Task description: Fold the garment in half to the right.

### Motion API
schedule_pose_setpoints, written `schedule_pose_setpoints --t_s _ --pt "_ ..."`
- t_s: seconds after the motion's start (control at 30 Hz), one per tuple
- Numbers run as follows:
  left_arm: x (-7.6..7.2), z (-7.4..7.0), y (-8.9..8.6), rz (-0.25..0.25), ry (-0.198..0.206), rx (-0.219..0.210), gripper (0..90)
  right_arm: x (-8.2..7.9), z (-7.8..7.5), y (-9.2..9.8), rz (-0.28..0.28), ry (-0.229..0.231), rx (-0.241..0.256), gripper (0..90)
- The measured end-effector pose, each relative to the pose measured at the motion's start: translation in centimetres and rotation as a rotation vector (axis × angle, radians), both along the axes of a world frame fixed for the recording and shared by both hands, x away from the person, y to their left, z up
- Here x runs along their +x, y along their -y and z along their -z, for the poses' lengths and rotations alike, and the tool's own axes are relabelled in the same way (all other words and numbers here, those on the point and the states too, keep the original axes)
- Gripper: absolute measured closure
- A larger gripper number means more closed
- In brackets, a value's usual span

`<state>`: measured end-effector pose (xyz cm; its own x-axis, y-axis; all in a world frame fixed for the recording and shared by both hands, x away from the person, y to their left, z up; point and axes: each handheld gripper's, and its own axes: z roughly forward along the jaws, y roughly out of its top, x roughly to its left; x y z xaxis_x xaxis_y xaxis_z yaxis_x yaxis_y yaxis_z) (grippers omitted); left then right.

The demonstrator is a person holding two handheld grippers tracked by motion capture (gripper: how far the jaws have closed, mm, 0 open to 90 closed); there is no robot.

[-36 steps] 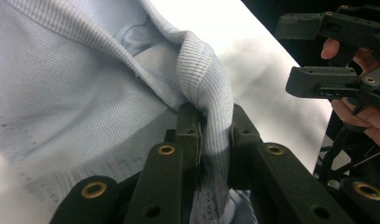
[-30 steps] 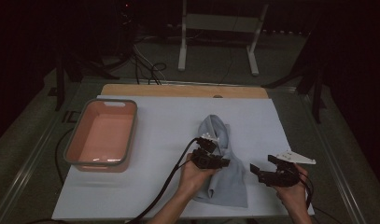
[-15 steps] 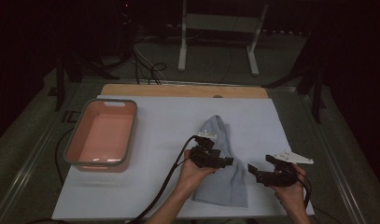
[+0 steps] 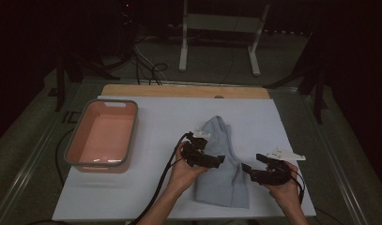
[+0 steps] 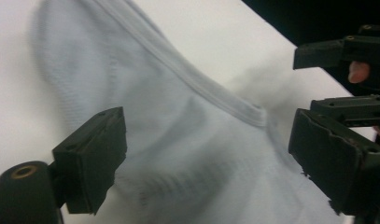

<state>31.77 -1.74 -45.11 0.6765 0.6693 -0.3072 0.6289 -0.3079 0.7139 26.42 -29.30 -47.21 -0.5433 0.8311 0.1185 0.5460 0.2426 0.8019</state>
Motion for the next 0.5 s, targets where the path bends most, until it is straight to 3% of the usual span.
schedule_pose_setpoints --t_s 0.33,0.5 --pt "-0.1 -0.5 -2.1 -0.032 0.05 0.005 6.1 1.1 0.5 -1.7 -0.059 -0.03 -0.032 47.8" --pt "-0.3 -0.6 -2.9 -0.035 0.063 0.005 5.2 1.6 0.8 -2.7 -0.118 -0.046 -0.044 55.3"
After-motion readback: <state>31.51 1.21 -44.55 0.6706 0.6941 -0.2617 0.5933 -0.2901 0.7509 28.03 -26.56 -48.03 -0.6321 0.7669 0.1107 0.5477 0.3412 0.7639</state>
